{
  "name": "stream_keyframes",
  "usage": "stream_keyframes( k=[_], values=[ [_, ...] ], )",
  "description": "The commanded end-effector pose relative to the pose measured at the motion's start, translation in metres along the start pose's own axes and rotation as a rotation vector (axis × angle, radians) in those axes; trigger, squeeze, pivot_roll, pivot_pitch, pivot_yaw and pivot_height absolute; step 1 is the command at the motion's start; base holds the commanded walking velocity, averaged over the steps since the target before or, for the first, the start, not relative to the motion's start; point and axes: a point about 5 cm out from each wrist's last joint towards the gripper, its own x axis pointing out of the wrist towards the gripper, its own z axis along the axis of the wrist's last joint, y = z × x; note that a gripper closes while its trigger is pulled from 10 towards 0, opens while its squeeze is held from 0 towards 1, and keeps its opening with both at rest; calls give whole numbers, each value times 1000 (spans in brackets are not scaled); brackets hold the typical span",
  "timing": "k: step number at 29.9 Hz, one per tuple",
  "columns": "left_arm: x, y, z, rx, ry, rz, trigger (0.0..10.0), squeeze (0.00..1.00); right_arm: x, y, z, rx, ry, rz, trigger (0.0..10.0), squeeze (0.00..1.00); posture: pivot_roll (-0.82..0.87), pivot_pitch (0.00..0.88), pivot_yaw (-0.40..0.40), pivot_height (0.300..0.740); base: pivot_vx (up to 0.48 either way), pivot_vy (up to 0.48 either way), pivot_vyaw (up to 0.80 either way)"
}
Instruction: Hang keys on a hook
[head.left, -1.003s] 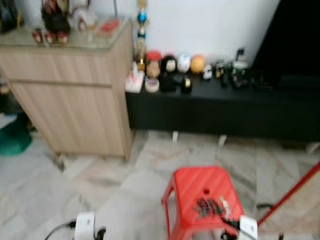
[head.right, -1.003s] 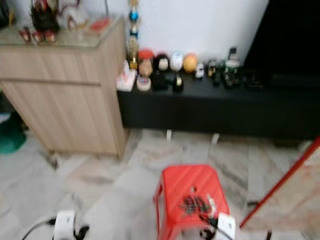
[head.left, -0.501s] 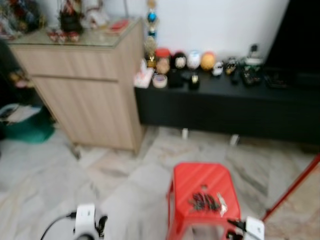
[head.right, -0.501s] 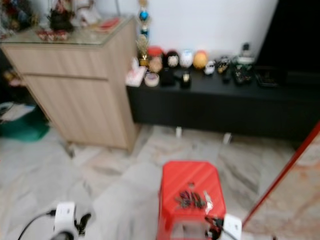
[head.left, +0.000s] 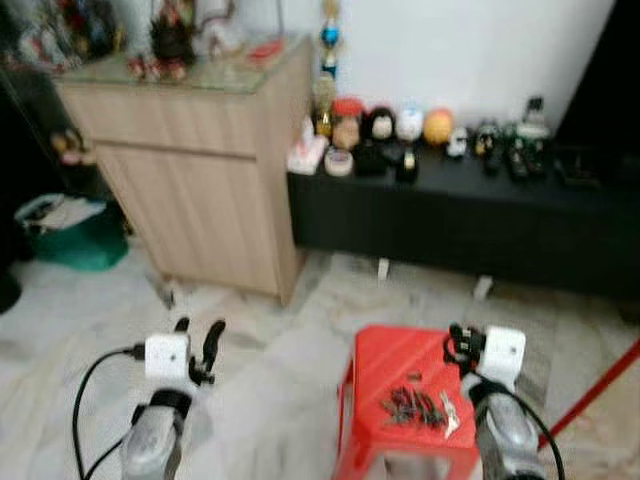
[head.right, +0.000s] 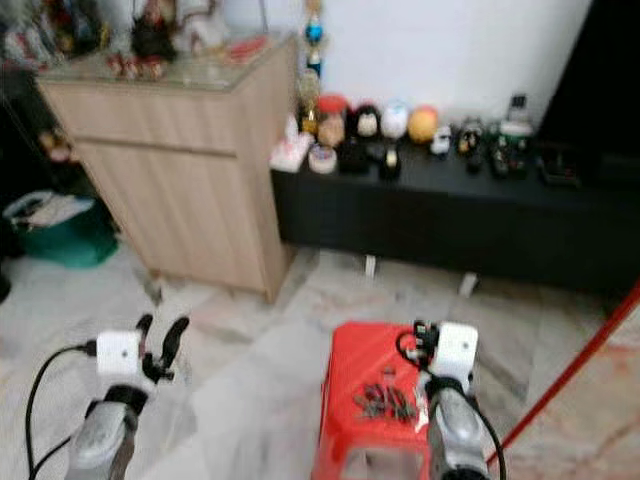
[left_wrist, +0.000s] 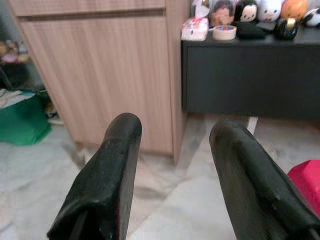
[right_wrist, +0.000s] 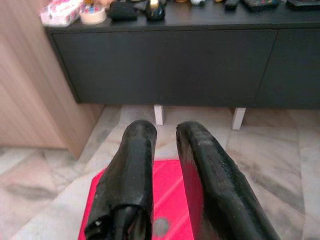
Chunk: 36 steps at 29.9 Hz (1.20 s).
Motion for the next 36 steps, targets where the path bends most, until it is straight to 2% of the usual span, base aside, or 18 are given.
stream_keyframes(
  k=[1, 4, 8, 12, 16, 22, 30, 36],
  values=[
    [2, -1, 11, 21, -33, -21, 10000, 0, -2, 0, 5, -13, -42, -1, 10000, 0, 47, 0, -38, 740, 0, 0, 0],
    [-4, 1, 14, 26, -36, -20, 10000, 0, -7, -2, 8, -31, -75, -7, 10000, 0, 51, 0, -44, 740, 0, 0, 0],
    [-9, 7, 11, 33, -10, 3, 10000, 0, -16, -9, 3, -60, -68, -63, 10000, 0, 38, 0, -45, 740, 0, 0, 0],
    [-9, 6, 10, 30, 2, 5, 10000, 0, -19, -12, 3, -57, -69, -90, 10000, 0, 33, 0, -44, 740, 0, 0, 0],
    [-1, 0, 12, 25, 8, -12, 10000, 0, -21, -15, 2, -70, -44, -139, 10000, 0, 18, 0, -38, 740, 0, 0, 0],
    [-1, -10, 8, 15, 31, -43, 10000, 0, -21, -8, 7, -85, -53, -118, 10000, 0, 14, 0, -41, 702, 0, 0, 0],
    [1, -10, 11, 6, 30, -22, 10000, 0, -19, -8, 11, -84, -40, -133, 10000, 0, 38, 0, -52, 657, 0, 0, 0],
    [4, -18, 11, 3, 37, -38, 10000, 0, -14, 2, 13, -60, -30, -123, 10000, 0, 36, 0, -44, 627, 0, 0, 0]
  ],
)
